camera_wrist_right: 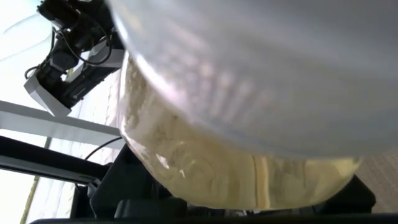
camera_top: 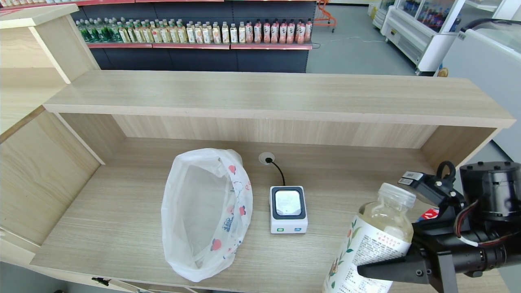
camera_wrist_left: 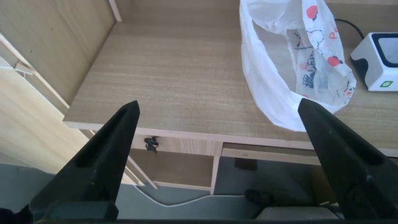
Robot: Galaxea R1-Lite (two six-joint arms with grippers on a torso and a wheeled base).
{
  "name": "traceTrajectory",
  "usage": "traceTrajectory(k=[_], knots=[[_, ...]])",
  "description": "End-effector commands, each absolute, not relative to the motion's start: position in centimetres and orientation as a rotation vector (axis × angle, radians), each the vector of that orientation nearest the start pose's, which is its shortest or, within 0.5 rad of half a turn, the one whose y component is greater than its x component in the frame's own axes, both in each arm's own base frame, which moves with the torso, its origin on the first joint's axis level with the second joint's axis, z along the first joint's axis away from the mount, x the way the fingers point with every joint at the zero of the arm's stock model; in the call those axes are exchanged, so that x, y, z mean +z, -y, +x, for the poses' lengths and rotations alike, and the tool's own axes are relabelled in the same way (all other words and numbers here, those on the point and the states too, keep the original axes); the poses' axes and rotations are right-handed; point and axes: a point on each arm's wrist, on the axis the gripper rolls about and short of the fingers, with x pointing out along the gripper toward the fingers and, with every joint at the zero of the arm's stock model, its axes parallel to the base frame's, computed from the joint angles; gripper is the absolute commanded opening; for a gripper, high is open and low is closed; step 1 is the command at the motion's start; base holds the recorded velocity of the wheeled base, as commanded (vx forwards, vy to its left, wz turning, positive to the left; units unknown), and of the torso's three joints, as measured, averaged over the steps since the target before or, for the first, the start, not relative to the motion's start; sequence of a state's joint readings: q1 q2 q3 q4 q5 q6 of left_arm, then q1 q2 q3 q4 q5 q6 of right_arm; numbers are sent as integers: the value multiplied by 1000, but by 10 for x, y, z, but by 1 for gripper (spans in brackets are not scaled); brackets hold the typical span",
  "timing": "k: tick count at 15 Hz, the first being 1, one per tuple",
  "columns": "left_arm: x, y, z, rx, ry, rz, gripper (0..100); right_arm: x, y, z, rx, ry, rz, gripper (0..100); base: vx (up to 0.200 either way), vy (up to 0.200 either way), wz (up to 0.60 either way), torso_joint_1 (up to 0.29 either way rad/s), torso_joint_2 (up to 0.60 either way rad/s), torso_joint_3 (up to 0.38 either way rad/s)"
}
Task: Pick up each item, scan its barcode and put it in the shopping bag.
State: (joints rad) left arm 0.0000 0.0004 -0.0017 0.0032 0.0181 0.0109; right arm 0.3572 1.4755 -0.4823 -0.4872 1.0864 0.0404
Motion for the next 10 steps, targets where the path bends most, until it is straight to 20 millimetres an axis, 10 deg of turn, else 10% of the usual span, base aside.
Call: traceTrajectory(k=[1,10], knots=[[76,0,-23,18,-2,11,100,150,-92,188,1401,-543,227,0,0,0,0,0,0,0],[76,0,-23,17,-2,11,100,159,-88,178,1401,-488,200,0,0,0,0,0,0,0]])
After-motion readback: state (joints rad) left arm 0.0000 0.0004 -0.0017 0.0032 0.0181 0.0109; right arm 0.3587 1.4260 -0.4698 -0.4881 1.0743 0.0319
